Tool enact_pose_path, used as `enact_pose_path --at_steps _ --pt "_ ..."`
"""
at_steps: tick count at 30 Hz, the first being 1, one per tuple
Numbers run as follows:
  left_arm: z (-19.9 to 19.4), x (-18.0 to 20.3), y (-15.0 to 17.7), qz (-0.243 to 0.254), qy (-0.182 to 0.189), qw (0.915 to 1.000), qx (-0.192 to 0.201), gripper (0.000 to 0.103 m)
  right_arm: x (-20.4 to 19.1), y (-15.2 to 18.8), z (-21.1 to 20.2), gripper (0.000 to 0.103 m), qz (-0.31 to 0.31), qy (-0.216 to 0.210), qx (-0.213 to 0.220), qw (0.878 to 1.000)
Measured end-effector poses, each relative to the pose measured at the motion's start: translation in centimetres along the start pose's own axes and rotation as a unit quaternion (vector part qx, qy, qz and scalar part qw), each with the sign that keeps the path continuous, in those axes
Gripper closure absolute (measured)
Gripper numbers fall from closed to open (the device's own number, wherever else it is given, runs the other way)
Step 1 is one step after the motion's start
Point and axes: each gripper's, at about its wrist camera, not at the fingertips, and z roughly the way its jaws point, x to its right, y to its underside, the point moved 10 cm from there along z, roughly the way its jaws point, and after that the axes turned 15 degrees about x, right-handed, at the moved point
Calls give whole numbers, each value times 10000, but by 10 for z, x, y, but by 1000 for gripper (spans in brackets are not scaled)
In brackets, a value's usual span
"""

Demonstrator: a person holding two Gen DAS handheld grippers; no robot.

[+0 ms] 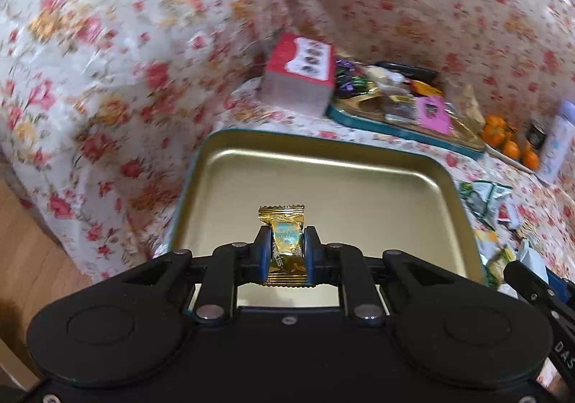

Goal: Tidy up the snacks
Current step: 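Carry both snacks over the gold tin tray and open both tools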

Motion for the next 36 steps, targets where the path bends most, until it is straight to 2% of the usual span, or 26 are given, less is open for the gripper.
enact_pose_path --at_steps 4,7,10,14,20,26,36 --pt "5 -14 7 30 -82 9998 -154 79 -25 -7 14 76 -18 -254 -6 9997" --pt "11 -24 12 -204 -65 9991 -370 79 -40 -9 26 76 79 -385 -65 9992" --pt "17 -32 18 -464 5 9968 -649 79 -52 -5 38 76 275 -479 -253 9982" --pt "21 -39 25 -543 -102 9947 -865 79 -67 4 50 76 280 -504 -531 9969" --pt "20 -41 25 -511 -37 9947 -890 79 -86 20 68 76 236 -594 -1001 9929" --pt "24 -44 27 -410 -145 9947 -929 79 -98 35 87 76 394 -609 -1390 9876" --pt "22 -41 23 -334 -124 9958 -841 75 -98 45 93 76 184 -443 -1472 9879"
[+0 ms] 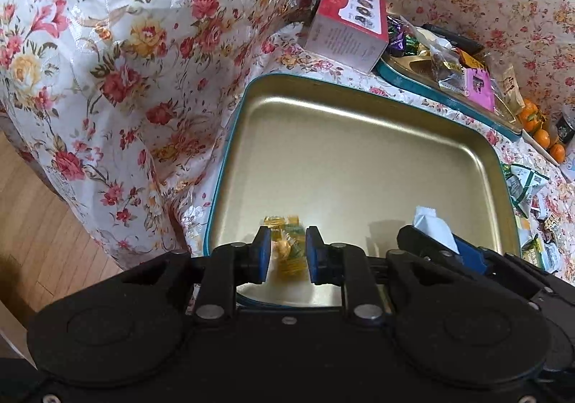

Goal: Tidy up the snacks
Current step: 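Carry both snacks over the gold tin tray and open both tools, then withdraw both open tools from the tray toward the loose snacks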

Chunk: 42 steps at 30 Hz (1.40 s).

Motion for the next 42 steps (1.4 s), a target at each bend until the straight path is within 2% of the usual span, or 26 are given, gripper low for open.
enact_pose_path --at_steps 9,28,34,42 --pt "-3 2 -3 113 -49 9999 87 73 -1 -1 -1 76 8 -63 81 9999" --pt "0 3 6 229 -242 9994 -117 74 10 -2 -24 75 -160 158 324 9992" --pt "-7 7 0 338 -304 9986 252 74 14 -7 -36 71 -283 210 492 9982" --pt "-25 24 -11 680 -255 9923 1001 70 23 -12 -60 57 -482 253 744 9957"
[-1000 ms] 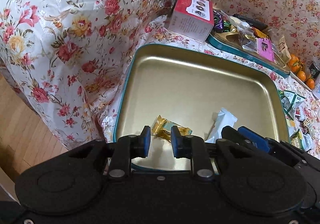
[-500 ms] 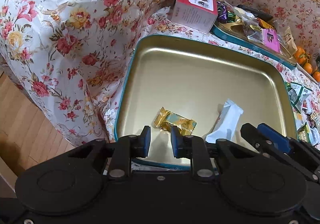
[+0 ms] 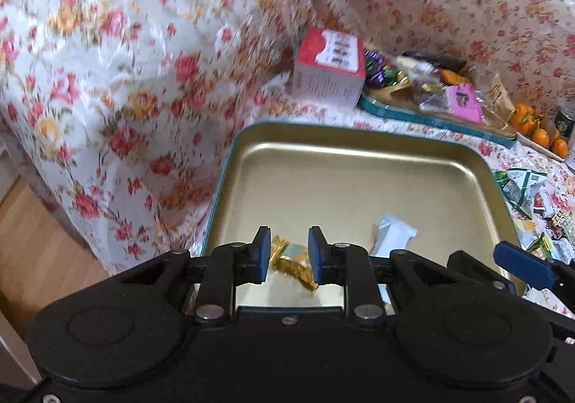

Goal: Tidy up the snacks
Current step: 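Withdraw both open tools from the tray toward the loose snacks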

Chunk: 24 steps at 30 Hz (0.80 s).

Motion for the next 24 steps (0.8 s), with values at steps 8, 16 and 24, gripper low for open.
enact_pose_path --at_steps 8,16,24 --pt "-17 29 -3 146 242 9990 335 55 33 -2 -35 28 124 279 602 9977" --pt "-22 74 23 357 1102 9932 -102 55 78 21 -61 22 57 688 437 9967" --pt "-38 119 47 1057 1509 9829 -47 56 125 53 -76 25 449 1051 101 9934"
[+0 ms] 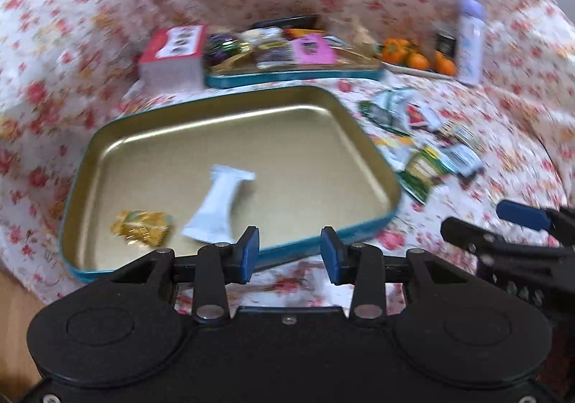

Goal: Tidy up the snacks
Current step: 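Withdraw both open tools from the tray toward the loose snacks, then close the right tool on the patterned wafer packet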

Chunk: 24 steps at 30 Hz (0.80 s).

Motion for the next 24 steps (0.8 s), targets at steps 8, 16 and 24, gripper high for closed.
enact_pose_path --at_steps 8,16,24 --pt "10 60 14 77 441 9987 -258 55 52 19 0 30 267 449 -226 9984" --pt "29 101 2 108 624 9975 -301 55 86 9 8 30 295 795 -17 9964" --pt "56 117 1 61 442 9981 -430 57 106 -1 23 30 439 931 91 9946"
